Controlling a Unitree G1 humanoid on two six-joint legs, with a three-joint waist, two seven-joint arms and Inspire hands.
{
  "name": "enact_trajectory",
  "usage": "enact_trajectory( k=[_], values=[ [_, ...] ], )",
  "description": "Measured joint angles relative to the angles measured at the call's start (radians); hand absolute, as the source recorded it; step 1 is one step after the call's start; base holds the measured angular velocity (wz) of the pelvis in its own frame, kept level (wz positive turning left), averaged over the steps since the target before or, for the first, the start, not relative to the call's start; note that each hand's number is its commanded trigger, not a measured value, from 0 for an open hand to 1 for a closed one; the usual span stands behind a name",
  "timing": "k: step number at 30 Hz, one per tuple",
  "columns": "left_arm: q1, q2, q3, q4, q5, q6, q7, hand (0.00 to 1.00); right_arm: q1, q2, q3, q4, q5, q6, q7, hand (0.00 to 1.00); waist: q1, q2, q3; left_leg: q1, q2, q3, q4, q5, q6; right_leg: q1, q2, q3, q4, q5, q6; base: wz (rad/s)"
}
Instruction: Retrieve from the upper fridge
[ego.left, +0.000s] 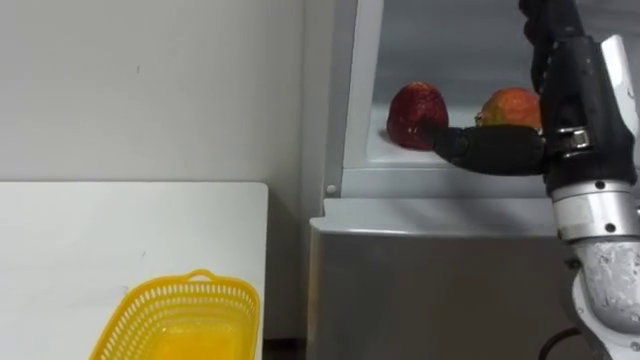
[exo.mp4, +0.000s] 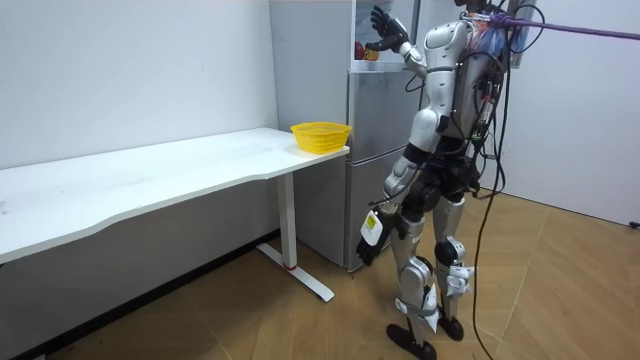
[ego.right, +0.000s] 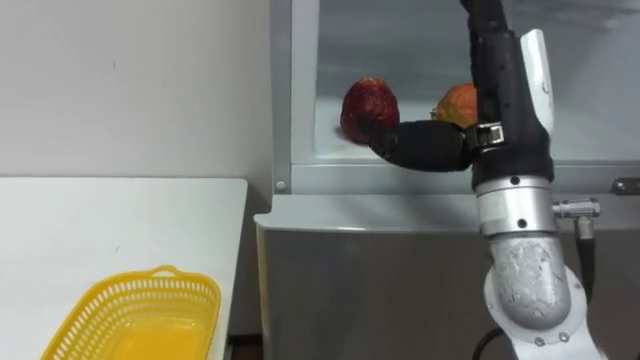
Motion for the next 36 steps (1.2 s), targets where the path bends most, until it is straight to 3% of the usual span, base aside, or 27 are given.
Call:
enact_trajectory(
  k=[10, 28, 36],
  values=[
    [-0.022, 0.000, 0.025, -0.003, 0.003, 0.014, -0.026, 0.00, -0.086, -0.006, 0.003, 0.083, -0.002, 0.022, 0.071, 0.00, 0.018, -0.002, -0.0018, -0.004, -0.004, -0.017, 0.001, 0.003, 0.004, 0.001, -0.008, -0.019, -0.002, 0.000, 0.000, 0.03],
    [-0.003, 0.002, 0.032, -0.082, 0.019, 0.016, -0.052, 0.00, -0.103, -0.018, 0.002, 0.169, 0.064, 0.031, 0.159, 0.00, 0.013, -0.015, -0.0076, -0.016, -0.004, -0.036, 0.015, 0.005, 0.007, 0.011, -0.013, -0.047, 0.004, 0.001, -0.001, 0.03],
    [-0.002, 0.007, 0.036, -0.082, 0.019, 0.016, -0.059, 0.00, -0.106, -0.019, 0.002, 0.179, 0.083, 0.046, 0.191, 0.00, 0.014, -0.022, -0.0053, -0.013, -0.005, -0.036, 0.017, 0.005, 0.007, 0.009, -0.013, -0.044, 0.002, 0.001, -0.001, 0.00]
  ],
)
